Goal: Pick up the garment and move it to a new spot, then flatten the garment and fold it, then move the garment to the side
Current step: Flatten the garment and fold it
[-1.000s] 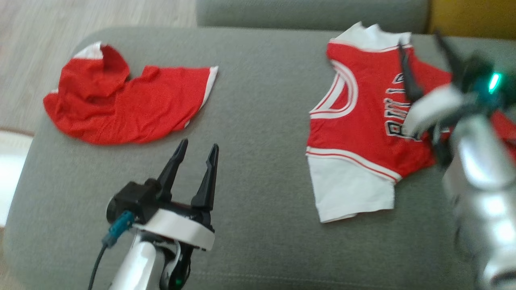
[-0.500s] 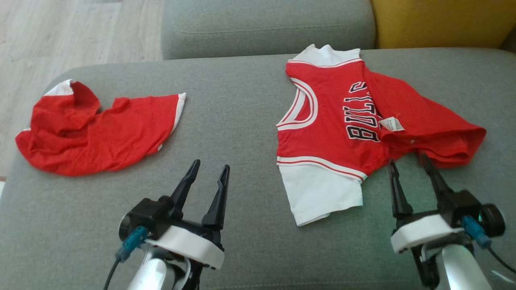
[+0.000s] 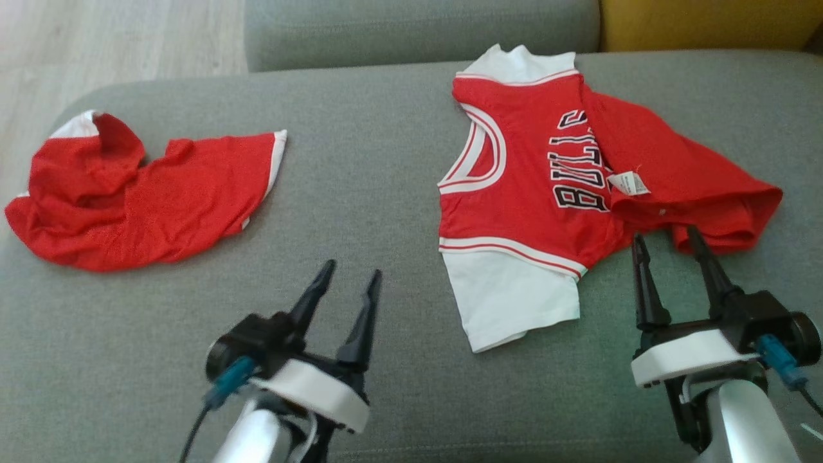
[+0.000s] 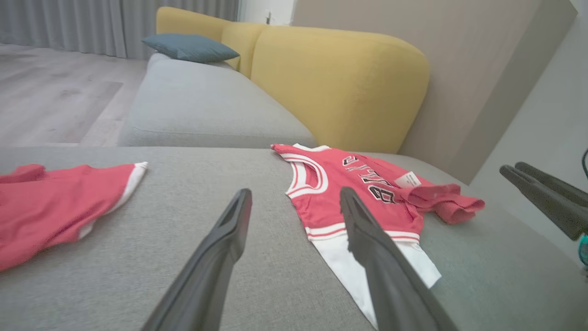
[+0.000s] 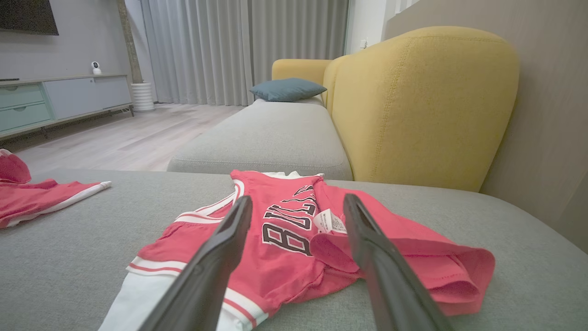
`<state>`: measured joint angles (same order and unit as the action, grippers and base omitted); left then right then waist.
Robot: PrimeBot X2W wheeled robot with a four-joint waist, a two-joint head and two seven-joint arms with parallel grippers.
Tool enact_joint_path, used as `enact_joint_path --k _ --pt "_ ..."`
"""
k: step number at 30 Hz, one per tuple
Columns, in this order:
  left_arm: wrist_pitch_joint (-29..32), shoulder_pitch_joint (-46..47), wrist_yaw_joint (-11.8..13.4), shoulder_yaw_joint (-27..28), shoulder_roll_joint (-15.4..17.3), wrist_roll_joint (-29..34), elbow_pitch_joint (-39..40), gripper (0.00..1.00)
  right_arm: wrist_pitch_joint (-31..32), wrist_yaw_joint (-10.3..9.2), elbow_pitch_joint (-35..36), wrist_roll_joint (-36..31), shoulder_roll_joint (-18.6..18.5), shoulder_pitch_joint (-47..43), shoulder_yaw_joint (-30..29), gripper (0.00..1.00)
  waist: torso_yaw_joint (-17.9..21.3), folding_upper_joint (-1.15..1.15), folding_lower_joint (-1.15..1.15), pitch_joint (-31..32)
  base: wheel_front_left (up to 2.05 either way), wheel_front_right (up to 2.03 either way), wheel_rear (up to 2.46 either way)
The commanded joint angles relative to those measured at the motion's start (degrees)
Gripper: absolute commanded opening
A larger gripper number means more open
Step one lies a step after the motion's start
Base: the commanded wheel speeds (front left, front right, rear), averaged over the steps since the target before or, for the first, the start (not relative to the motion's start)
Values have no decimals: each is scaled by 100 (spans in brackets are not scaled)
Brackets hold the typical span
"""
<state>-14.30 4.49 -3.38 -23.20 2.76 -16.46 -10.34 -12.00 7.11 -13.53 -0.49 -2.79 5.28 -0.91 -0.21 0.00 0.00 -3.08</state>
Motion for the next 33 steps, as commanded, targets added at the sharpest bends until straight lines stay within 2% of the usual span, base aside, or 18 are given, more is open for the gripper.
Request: enact_joint_path --k 1,4,8,13,17,26,33 --pt "-70 450 -52 21 11 20 -5 100 -2 37 249 11 -10 258 71 100 42 0 0 -110 0 0 0" --pt "-55 752 -141 -377 11 -11 -489 100 21 37 324 -6 -10 319 19 100 111 0 0 -236 0 0 0" --pt "366 1242 -199 -904 11 -305 -1069 100 49 37 408 -20 -10 430 8 100 237 0 0 -426 0 0 0" --pt "972 1826 -141 -1355 11 -845 -1717 100 45 37 475 -1 -10 602 125 100 465 0 0 -686 0 0 0" --pt "1215 2228 -116 -1627 11 -1158 -2127 100 29 37 505 21 -10 691 189 100 620 0 0 -871 0 0 0" --pt "1538 2757 -122 -2124 11 -1764 -2625 100 -34 37 491 82 -10 828 291 100 844 0 0 -1110 0 0 0" --pt "1702 3127 -9 -2503 11 -2002 -2957 100 -108 37 494 170 -9 903 365 100 975 0 0 -1252 0 0 0"
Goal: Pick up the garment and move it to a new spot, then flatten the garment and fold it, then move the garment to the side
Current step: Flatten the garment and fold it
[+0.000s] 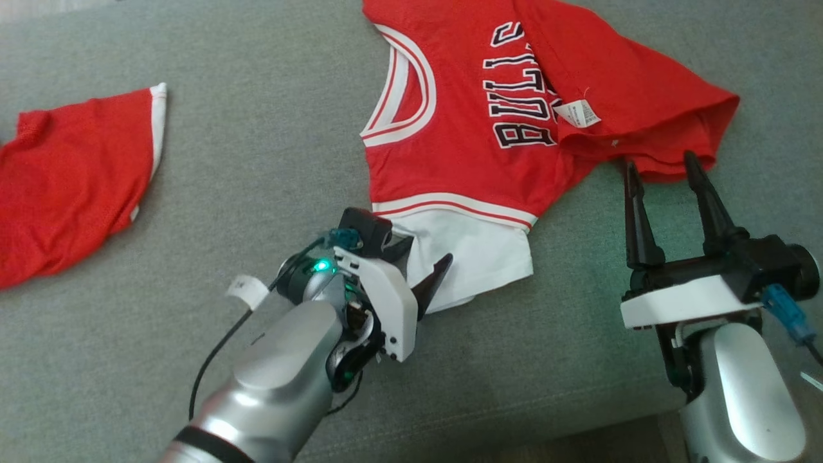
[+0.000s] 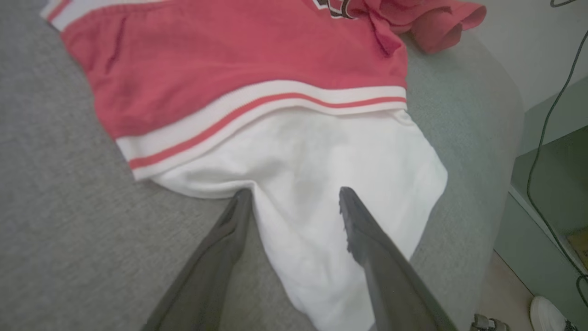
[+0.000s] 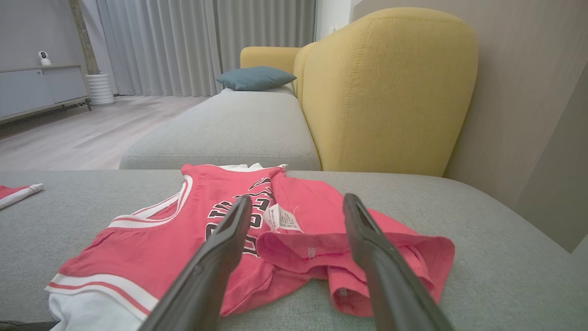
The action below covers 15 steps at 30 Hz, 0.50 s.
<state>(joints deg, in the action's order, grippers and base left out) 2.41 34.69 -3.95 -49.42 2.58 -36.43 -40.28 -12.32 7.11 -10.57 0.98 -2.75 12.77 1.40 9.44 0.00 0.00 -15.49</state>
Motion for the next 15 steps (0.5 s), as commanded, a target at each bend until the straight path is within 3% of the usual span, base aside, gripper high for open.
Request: enact_joint_path --k 1,5,6,7,8,11,15 --pt "37 145 60 80 30 -38 -5 100 -87 37 199 34 -13 157 141 100 24 0 0 -21 0 0 0" --pt "49 272 135 -88 30 -118 -158 100 -118 37 186 58 -13 161 124 100 55 0 0 -44 0 0 0" --pt "31 280 119 -118 30 -169 -172 89 -125 37 181 61 -13 156 115 100 55 0 0 -43 0 0 0" --pt "15 289 93 -161 30 -207 -182 34 -131 37 174 61 -13 151 106 100 51 0 0 -40 0 0 0" --pt "-7 298 77 -201 30 -237 -195 0 -137 37 166 59 -13 146 95 100 43 0 0 -35 0 0 0" --pt "-142 339 96 -298 30 -264 -257 0 -149 37 126 54 -13 141 52 100 -12 0 0 11 0 0 0" --pt "-579 449 303 -254 30 -227 -396 0 -157 37 87 53 -13 154 30 100 -120 0 0 122 0 0 0"
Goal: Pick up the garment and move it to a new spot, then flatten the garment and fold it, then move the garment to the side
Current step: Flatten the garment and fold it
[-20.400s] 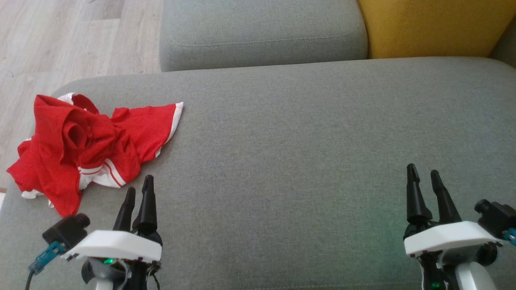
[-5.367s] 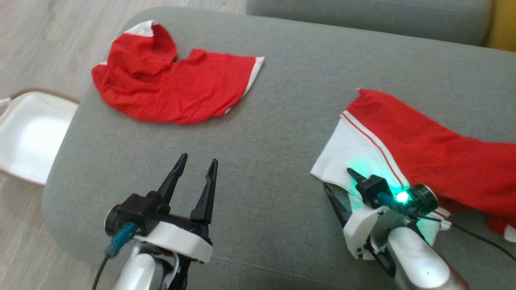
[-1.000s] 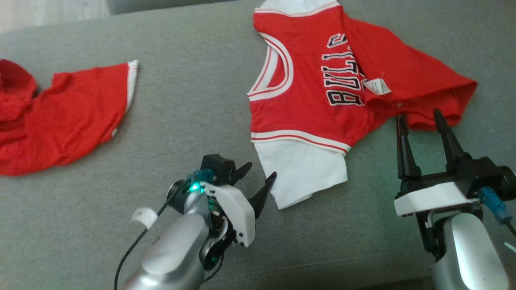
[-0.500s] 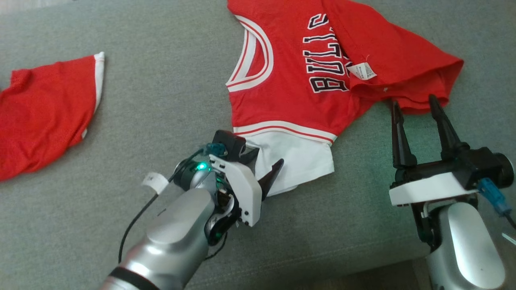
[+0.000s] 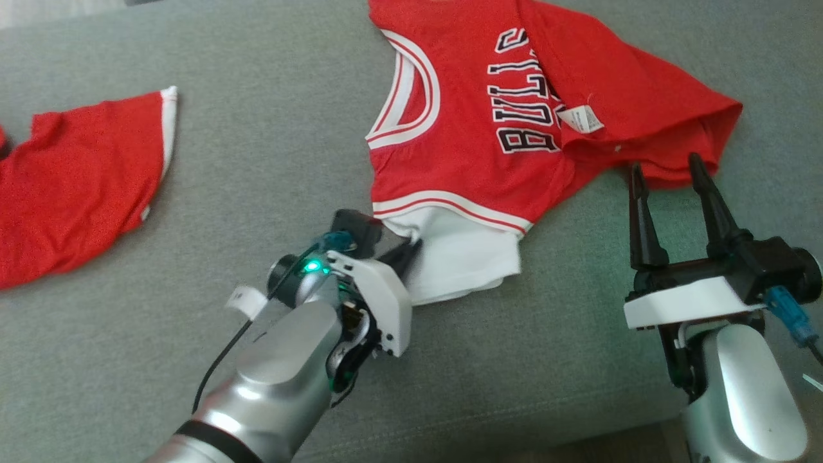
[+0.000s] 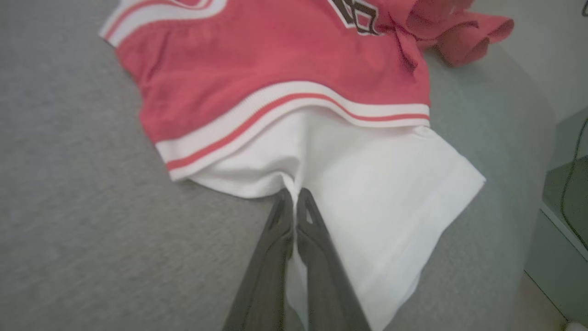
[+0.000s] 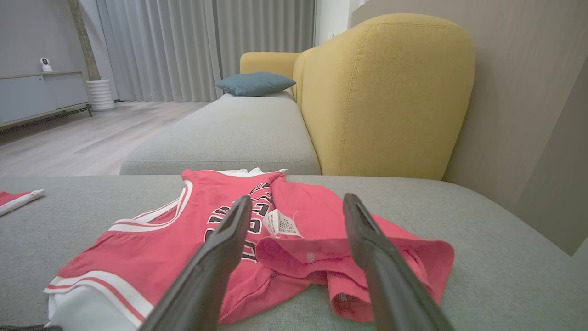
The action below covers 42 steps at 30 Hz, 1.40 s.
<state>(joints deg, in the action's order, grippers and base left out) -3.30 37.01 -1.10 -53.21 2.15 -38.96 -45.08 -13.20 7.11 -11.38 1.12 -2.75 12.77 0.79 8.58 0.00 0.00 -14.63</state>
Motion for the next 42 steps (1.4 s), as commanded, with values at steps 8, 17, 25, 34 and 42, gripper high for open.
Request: enact_joint_path --k 8,17,25,34,42 --pt "-1031 322 513 602 132 5 -190 0 -46 37 55 -23 -13 41 -11 100 -394 0 0 488 0 0 0" --pt "-1166 -42 828 1140 436 233 288 0 48 37 -20 -30 -13 -184 31 100 -698 0 0 879 0 0 0" --pt "-1168 -651 841 1204 561 454 482 100 151 37 -48 -5 -13 -346 154 100 -838 0 0 1030 0 0 0" --pt "-1169 -1085 1041 1711 567 845 1412 100 179 37 -99 -34 -13 -423 464 100 -1085 0 0 1093 0 0 0" --pt "-1169 -1562 978 1905 511 1088 2071 100 449 37 -802 -509 -13 -137 653 100 -1495 0 0 930 0 0 0"
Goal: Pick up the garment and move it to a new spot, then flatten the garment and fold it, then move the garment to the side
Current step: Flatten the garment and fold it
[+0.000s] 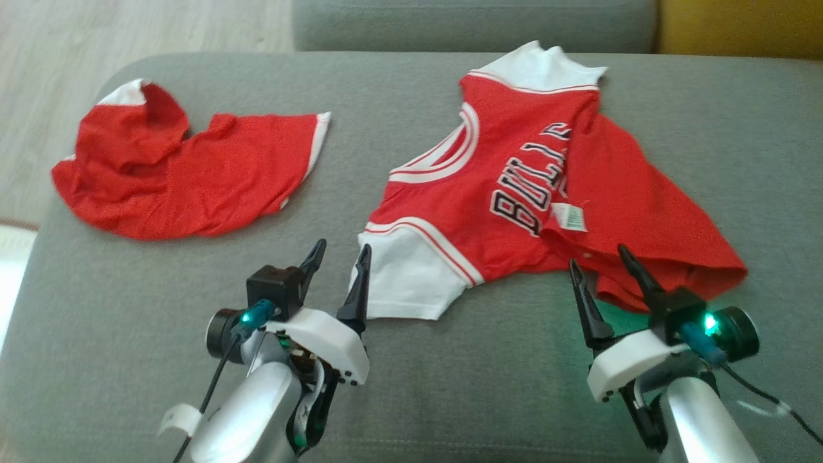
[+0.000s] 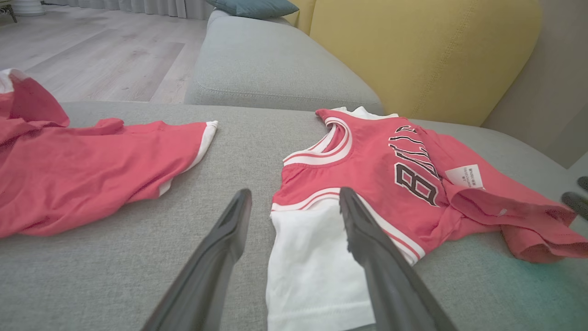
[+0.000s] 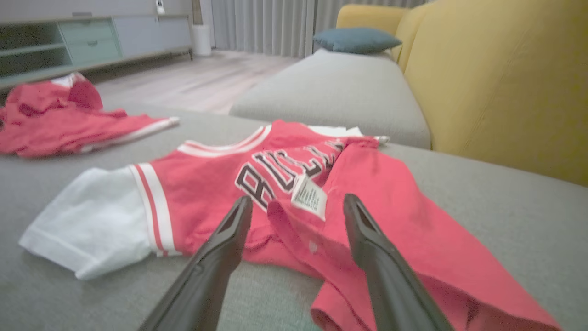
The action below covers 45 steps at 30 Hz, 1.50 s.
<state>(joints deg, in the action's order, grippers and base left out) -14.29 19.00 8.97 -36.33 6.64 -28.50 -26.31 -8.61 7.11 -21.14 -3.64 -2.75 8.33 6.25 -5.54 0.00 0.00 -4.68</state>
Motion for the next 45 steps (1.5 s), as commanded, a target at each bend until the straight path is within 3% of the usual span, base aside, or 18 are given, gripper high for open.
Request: enact_joint_path --k 1,9,17,18,19,20,30,38,45 --pt "-71 212 -40 228 54 59 225 100 26 37 31 -127 -13 388 81 100 -137 0 0 -98 0 0 0" --pt "-71 154 -164 272 -31 107 227 100 9 37 -925 -720 -13 972 -294 100 -498 0 0 -326 0 0 0" --pt "-71 167 -212 382 -83 162 215 100 -69 37 -1475 -998 -13 1278 -621 100 -562 0 0 -443 0 0 0" --pt "-71 167 -216 401 -86 173 218 100 -80 37 -1543 -1010 -13 1319 -641 72 -554 0 0 -457 0 0 0" --pt "-71 166 -217 424 -88 182 220 100 -86 37 -1609 -1024 -13 1359 -664 18 -538 0 0 -471 0 0 0" --pt "-71 166 -217 450 -89 189 222 100 -94 37 -1666 -1058 -13 1399 -690 0 -519 0 0 -483 0 0 0" --pt "-71 173 -263 656 -126 248 243 100 -244 37 -1525 -1225 -171 1896 -1492 0 -225 0 0 -483 0 0 0" --pt "-71 169 -328 737 -198 303 295 100 373 37 -1054 -1009 -1156 2852 -1934 0 -148 0 0 -557 0 0 0" --pt "-71 284 -433 787 -253 349 329 100 1076 37 -1325 -1164 -2066 3986 -1914 0 -335 0 0 -854 0 0 0"
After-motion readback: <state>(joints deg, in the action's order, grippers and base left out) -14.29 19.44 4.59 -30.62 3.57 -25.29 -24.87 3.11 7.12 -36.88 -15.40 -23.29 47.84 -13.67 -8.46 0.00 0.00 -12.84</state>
